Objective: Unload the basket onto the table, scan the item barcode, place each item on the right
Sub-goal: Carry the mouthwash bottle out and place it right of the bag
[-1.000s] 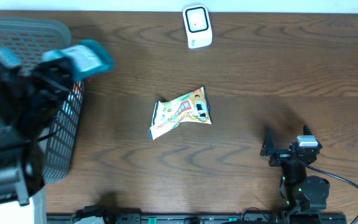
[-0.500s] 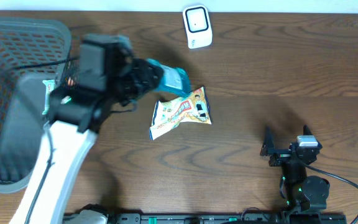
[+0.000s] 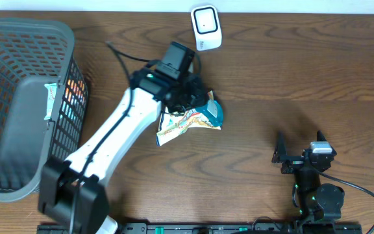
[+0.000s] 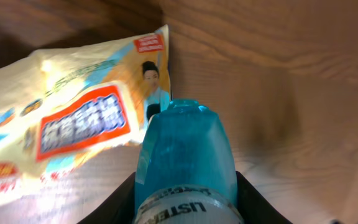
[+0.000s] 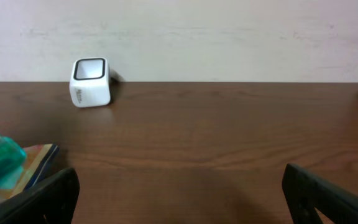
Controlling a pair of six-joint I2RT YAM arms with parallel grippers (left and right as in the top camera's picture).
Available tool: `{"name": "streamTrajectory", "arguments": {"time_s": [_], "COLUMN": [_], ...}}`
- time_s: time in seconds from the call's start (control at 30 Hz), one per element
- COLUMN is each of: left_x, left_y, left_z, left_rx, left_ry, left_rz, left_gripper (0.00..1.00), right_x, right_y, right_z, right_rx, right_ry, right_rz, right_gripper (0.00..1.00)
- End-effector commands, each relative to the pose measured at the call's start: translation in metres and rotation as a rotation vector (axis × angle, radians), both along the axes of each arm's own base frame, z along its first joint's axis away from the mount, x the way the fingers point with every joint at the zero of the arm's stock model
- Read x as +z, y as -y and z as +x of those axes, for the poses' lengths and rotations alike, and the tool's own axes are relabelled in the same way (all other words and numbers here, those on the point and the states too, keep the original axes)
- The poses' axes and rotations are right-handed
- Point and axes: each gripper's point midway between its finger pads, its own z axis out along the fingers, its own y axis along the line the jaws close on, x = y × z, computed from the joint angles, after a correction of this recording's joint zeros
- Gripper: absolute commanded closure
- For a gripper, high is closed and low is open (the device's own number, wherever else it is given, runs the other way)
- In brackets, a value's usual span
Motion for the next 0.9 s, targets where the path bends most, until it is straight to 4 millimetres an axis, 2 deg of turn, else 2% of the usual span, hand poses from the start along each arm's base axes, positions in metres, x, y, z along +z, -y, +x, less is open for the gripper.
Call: {"name": "streamTrajectory", "arguments": {"time_s": [0.0,0.07,0.23,0.43,0.63,0.7,0.87], "left_x": [-0.001,-0.013,-0.04,-0.061,-0.07,-0.069,-0.069], "left_y": [0.02,0.029,0.033,0.052,0.08,0.087,0.089], "left_z": [0.001,-0.001,0.0,-0.006,-0.014,-0.014,-0.011], "left_rx": [-0.116,-0.157,-0.162,-0.207,-0.264,-0.273,-0.263], "left_ry": [0.062,0.063,0.067,0.059,0.089,0.106,0.149], "left_rz": [0.007,0.022,0.116,0.132,0.114,0.103,0.14], "left_gripper": [0.86,0.86,0.86,0.86,0.85,0.75,0.68], "right_x": [0.0,0.0,0.0,0.0,0.0,0.0,0.0], "right_y": [0.002,0.002,0.002,0.002,0.002,0.002,0.002], "right_z": [0.0,0.0,0.0,0.0,0.0,0.0,0.0], "right_rx": [-0.01,-0.01,-0.01,-0.01,-0.011,-0.011,-0.01], "right_ry": [0.0,0.0,0.0,0.0,0.0,0.0,0.0], "right_rz": [0.014,0.014,0.014,0.014,0.014,0.014,0.014], "right_gripper": [0.01,0.01,0.01,0.01,0.01,0.01,0.01]}}
